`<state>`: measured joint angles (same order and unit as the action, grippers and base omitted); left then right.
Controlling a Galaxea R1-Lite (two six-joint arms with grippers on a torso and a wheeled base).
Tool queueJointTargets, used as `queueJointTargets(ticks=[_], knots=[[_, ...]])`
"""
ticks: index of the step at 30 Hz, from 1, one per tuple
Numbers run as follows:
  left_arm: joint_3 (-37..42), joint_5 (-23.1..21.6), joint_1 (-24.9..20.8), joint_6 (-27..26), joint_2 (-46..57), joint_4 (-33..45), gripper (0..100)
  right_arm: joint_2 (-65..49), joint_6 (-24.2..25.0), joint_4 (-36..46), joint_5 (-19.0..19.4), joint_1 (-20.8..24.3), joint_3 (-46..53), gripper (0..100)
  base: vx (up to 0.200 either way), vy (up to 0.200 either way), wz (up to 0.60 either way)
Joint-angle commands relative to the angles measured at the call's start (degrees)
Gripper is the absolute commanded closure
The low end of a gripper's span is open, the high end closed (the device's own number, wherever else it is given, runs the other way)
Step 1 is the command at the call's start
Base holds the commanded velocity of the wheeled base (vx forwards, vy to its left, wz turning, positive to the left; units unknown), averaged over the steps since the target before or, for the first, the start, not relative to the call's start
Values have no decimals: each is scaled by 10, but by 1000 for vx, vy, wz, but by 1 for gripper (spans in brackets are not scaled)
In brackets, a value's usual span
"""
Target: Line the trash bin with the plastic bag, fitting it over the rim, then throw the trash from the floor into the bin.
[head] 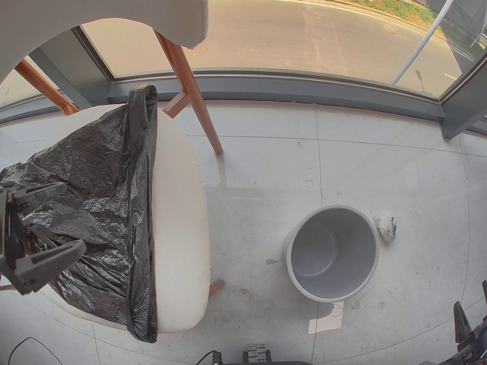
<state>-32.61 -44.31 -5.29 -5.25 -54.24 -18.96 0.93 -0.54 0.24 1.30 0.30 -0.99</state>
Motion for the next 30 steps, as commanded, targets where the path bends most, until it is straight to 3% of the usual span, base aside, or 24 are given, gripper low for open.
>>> queueJointTargets(ticks=[1,5,10,19,20,23,26,27,29,30], knots=[[-22,1,-21,0,-77,-1,0,-6,0,0,0,0,10,0,0,0,0],[-21,34,-21,0,-82,0,0,-6,0,0,0,0,10,0,0,0,0],[-22,106,-23,-2,-86,1,0,-6,0,0,0,0,10,0,0,0,0],[-23,118,-26,-27,-106,1,0,-6,0,0,0,0,10,0,0,0,0],[-24,117,-36,-56,-119,1,0,-6,0,0,0,0,10,0,0,0,0],[-23,134,-101,-69,-141,1,0,-6,0,0,0,0,10,0,0,0,0],[-27,215,-176,-65,-162,-1,0,-6,0,0,0,0,10,0,0,0,0],[-41,286,-215,-63,-173,-3,0,-6,0,0,-1,0,10,0,0,0,0],[-54,336,-247,-54,-184,-3,0,-6,1,0,0,0,10,0,0,0,0],[-71,410,-297,-19,-195,2,0,-6,0,0,0,0,10,0,0,0,0]])
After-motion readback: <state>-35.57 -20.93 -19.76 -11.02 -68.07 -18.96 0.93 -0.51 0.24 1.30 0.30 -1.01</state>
